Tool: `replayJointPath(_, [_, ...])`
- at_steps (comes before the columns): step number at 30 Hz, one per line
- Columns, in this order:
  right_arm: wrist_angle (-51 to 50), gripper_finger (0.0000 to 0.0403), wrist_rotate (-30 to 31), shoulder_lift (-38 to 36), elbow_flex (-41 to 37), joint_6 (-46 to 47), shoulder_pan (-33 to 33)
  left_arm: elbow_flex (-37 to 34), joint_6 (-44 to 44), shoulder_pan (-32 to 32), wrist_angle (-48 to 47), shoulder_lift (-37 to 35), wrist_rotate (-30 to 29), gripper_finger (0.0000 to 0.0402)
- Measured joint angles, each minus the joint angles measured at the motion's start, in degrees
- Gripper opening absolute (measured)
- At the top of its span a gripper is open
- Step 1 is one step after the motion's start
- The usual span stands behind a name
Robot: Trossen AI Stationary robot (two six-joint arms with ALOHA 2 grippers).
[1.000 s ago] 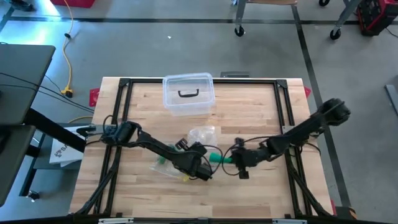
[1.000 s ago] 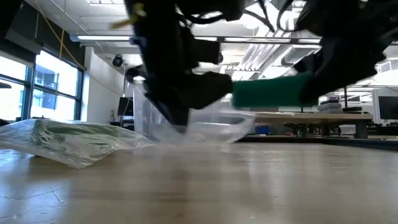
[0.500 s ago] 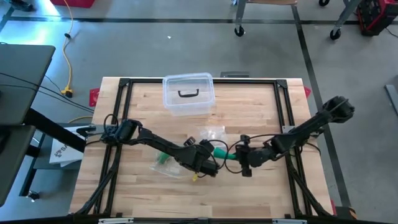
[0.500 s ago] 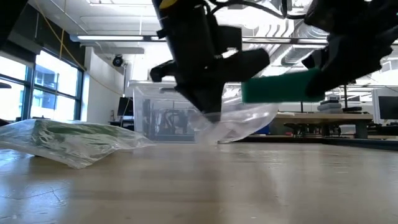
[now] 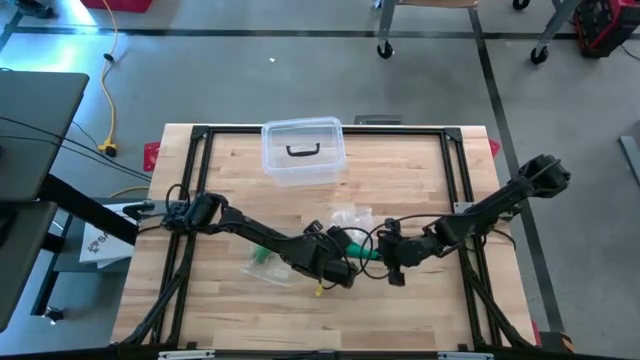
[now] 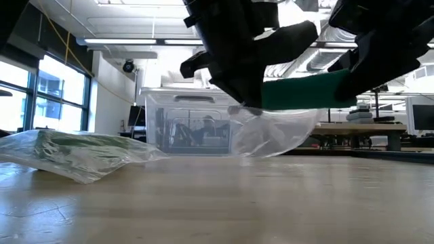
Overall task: Roll bandage
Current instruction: Put the dark green bandage into the zip bag
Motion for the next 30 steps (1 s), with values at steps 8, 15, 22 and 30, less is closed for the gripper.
replayJointPath(8, [-8.67,0.0031,2.68,0.00,0.02,7.17,0.00,0.00,0.74,0.02,-0.01,0.00,-0.47,0.0000])
replayJointPath(15, [-7.90,0.0032,5.28,0.00,1.27,9.12,-0.13,0.00,0.86,0.02,0.22,0.00,-0.33,0.0000])
replayJointPath(22, [-6.92,0.0032,6.56,-0.02,4.26,11.33,-3.03,0.52,5.27,0.07,5.83,-0.09,0.60,0.0000])
replayJointPath(30, [-5.83,0.0037,1.52,-0.07,4.48,13.51,-6.58,5.15,10.84,-0.68,6.20,-0.22,0.25,0.0000])
